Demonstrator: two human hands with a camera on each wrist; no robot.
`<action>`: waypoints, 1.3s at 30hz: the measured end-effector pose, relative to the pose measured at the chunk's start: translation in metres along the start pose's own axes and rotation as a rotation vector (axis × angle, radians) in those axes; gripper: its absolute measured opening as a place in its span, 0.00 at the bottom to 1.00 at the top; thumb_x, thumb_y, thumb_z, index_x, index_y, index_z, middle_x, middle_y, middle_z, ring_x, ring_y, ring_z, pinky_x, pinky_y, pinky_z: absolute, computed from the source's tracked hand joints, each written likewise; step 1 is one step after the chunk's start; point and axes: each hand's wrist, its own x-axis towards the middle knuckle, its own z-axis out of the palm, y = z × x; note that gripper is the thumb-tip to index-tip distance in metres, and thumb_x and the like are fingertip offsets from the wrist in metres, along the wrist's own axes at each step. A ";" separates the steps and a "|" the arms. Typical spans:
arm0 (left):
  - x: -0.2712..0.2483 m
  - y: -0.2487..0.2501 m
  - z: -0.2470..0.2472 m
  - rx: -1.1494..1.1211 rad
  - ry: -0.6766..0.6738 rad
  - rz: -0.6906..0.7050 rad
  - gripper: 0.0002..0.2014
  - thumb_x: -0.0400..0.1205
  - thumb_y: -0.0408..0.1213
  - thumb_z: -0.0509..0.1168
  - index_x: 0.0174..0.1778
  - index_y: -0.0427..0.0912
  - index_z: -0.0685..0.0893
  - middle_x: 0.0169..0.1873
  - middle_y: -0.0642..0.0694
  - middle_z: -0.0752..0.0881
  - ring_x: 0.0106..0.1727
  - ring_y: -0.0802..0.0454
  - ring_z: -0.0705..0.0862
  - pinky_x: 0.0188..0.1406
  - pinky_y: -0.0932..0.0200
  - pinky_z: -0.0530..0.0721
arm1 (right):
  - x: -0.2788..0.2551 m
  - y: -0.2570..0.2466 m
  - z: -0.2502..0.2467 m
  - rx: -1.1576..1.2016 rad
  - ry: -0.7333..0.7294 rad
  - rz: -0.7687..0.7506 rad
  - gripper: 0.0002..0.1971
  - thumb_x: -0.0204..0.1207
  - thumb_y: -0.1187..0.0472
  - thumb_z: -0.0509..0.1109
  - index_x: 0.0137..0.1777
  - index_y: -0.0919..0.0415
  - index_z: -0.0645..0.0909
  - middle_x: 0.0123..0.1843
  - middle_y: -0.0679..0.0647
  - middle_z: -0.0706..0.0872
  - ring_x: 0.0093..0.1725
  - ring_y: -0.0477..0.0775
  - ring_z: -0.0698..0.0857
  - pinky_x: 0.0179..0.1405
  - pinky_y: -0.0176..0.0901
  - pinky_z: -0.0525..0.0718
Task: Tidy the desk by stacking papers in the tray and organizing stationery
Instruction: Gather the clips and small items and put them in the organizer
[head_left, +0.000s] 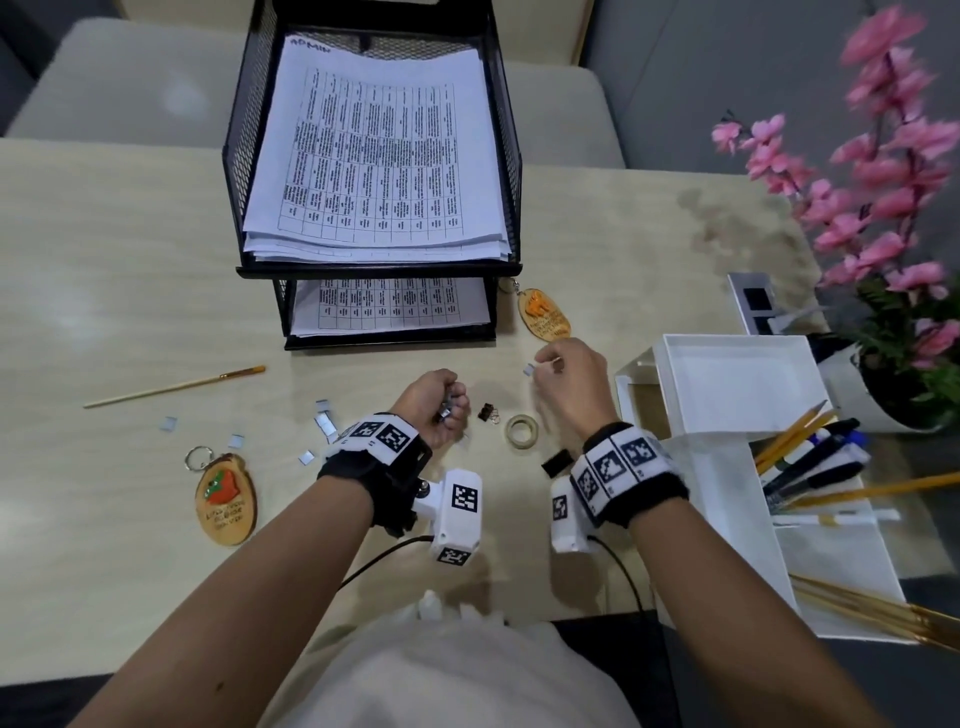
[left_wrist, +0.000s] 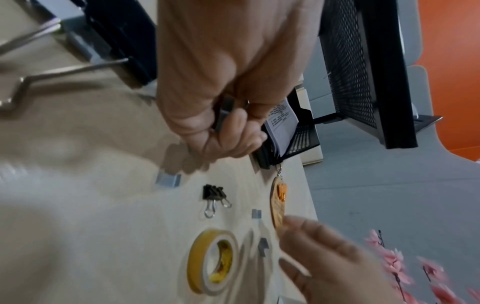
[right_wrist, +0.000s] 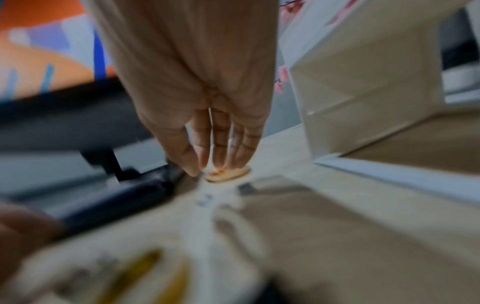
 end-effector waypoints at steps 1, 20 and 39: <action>-0.001 0.001 -0.003 0.005 0.004 0.014 0.19 0.85 0.40 0.45 0.25 0.46 0.61 0.10 0.52 0.68 0.08 0.59 0.63 0.08 0.76 0.56 | 0.005 0.008 0.000 -0.106 -0.022 -0.001 0.11 0.74 0.73 0.64 0.55 0.67 0.82 0.60 0.61 0.82 0.59 0.59 0.79 0.59 0.45 0.80; -0.034 0.009 -0.036 -0.188 0.149 0.216 0.18 0.85 0.36 0.49 0.27 0.41 0.68 0.10 0.49 0.72 0.09 0.59 0.70 0.09 0.74 0.64 | 0.014 0.000 0.026 -0.307 -0.102 -0.097 0.12 0.72 0.78 0.60 0.48 0.72 0.84 0.54 0.67 0.81 0.53 0.65 0.82 0.48 0.46 0.79; -0.061 -0.003 -0.060 -0.279 0.153 0.266 0.20 0.87 0.38 0.48 0.28 0.40 0.70 0.09 0.48 0.74 0.08 0.58 0.71 0.10 0.74 0.71 | -0.058 -0.036 0.058 -0.326 -0.244 -0.142 0.03 0.72 0.68 0.64 0.41 0.63 0.79 0.45 0.59 0.83 0.44 0.60 0.81 0.44 0.45 0.80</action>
